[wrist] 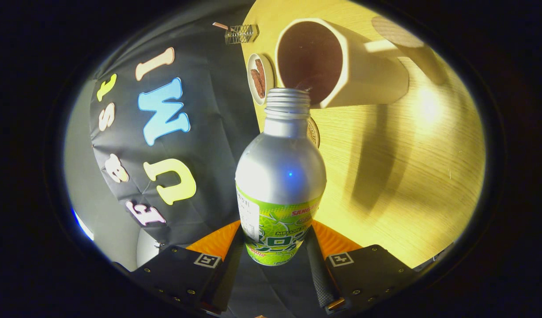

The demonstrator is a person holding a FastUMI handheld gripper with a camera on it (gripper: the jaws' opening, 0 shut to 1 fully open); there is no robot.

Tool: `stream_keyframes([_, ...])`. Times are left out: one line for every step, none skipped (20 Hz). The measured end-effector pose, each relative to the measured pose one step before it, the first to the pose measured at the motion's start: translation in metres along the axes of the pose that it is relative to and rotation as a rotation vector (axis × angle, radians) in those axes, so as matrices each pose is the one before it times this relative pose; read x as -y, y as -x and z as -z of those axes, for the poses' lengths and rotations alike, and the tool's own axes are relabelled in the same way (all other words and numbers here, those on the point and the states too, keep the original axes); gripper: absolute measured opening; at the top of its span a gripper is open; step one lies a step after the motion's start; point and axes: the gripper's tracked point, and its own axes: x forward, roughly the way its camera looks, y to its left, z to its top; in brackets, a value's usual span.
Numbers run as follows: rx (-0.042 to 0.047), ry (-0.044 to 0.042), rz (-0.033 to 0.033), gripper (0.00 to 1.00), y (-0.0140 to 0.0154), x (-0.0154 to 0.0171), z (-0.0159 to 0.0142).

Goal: Take the bottle from table, then pour the juice into the cup, finally place the bottle on the coaster

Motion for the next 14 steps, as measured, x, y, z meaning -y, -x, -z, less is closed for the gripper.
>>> stream_keyframes([0.00089,-0.00328,0.00032,0.74,-0.00020,0.00009,-0.00066])
stream_keyframes([0.00122,-0.00414,-0.00097,0.73,0.00033,-0.00007,0.00025])
stream_keyframes([0.00012,-0.00469,-0.00015,0.73,-0.00056,-0.00042,-0.00034])
stream_keyframes([0.00209,-0.00578,0.00034,0.73,0.00027,-0.00004,-0.00095])
stream_keyframes([0.00074,-0.00908,-0.00273,0.73,-0.00049,-0.00134,0.00013])
stream_keyframes([0.00131,-0.00829,-0.00373,0.74,-0.00085,-0.00163,-0.00005])
stream_keyframes([0.00188,-0.00543,-0.00369,0.73,0.00022,-0.00212,0.00034])
stream_keyframes([-0.00035,-0.00580,-0.00245,0.74,-0.00118,-0.00137,0.00046])
stream_keyframes([-0.00101,-0.00647,-0.00395,0.73,0.00108,-0.00208,0.00025])
stream_keyframes([0.00010,-0.00545,-0.00282,0.73,-0.00038,-0.00131,-0.00019])
stream_keyframes([0.00139,-0.00481,-0.00076,0.73,0.00073,-0.00064,-0.00060])
stream_keyframes([-0.00179,-0.00639,-0.00245,0.73,-0.00018,-0.00076,-0.00061])
stream_keyframes([-0.00258,-0.00528,-0.00128,0.73,0.00096,-0.00162,0.00054])
stream_keyframes([-0.00089,-0.00356,0.00127,0.73,0.00081,-0.00049,0.00007])
